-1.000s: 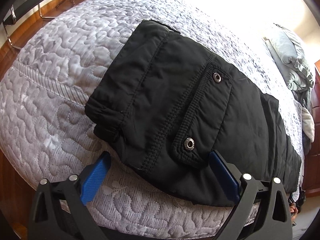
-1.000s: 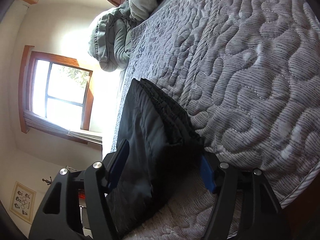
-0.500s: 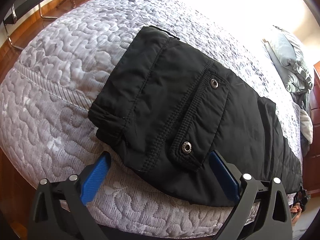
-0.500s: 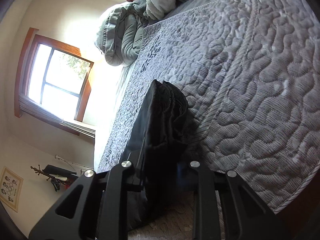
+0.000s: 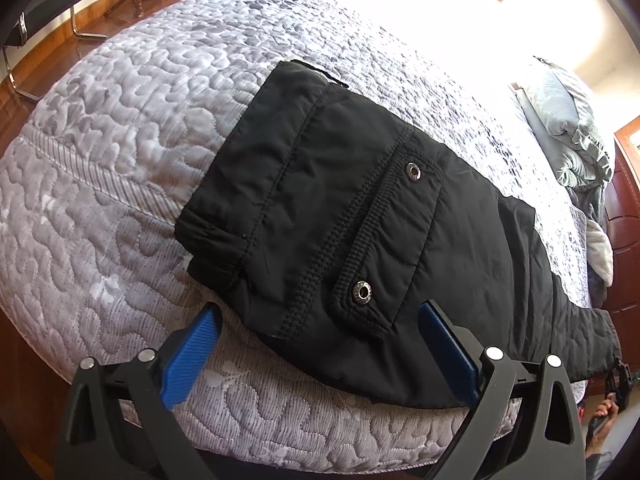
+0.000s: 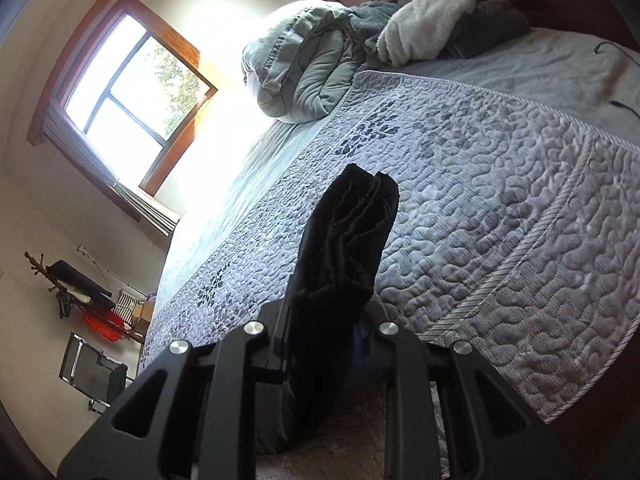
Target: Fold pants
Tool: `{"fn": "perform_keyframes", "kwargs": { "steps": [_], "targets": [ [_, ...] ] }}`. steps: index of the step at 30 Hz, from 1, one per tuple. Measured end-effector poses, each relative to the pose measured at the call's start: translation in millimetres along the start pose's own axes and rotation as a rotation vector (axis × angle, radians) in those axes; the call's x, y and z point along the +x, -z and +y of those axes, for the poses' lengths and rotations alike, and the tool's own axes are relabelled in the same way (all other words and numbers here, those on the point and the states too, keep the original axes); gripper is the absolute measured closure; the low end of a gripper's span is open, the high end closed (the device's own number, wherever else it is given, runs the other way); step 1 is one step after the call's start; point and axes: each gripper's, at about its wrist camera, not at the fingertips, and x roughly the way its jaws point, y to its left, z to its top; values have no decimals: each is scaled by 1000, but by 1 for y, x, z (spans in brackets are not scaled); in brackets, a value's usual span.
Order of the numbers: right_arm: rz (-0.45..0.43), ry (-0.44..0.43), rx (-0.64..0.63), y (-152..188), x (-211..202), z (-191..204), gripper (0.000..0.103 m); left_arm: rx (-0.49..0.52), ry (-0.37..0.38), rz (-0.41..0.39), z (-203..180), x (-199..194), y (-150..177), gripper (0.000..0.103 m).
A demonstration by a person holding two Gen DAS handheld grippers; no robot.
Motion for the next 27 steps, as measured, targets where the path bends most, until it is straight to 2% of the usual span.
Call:
{"fn": "perform_keyframes", "kwargs": {
  "steps": [9, 16, 27],
  "targets": [
    [2, 45, -216, -9, -8, 79, 83, 9, 24, -1, -1, 0, 5, 4],
    [11, 70, -373, -3, -9, 137, 83, -7, 55, -3, 6, 2, 5, 4],
    [33, 68, -494, 13, -3, 193, 83, -14, 98, -1, 11, 3, 7, 4]
  ]
}}
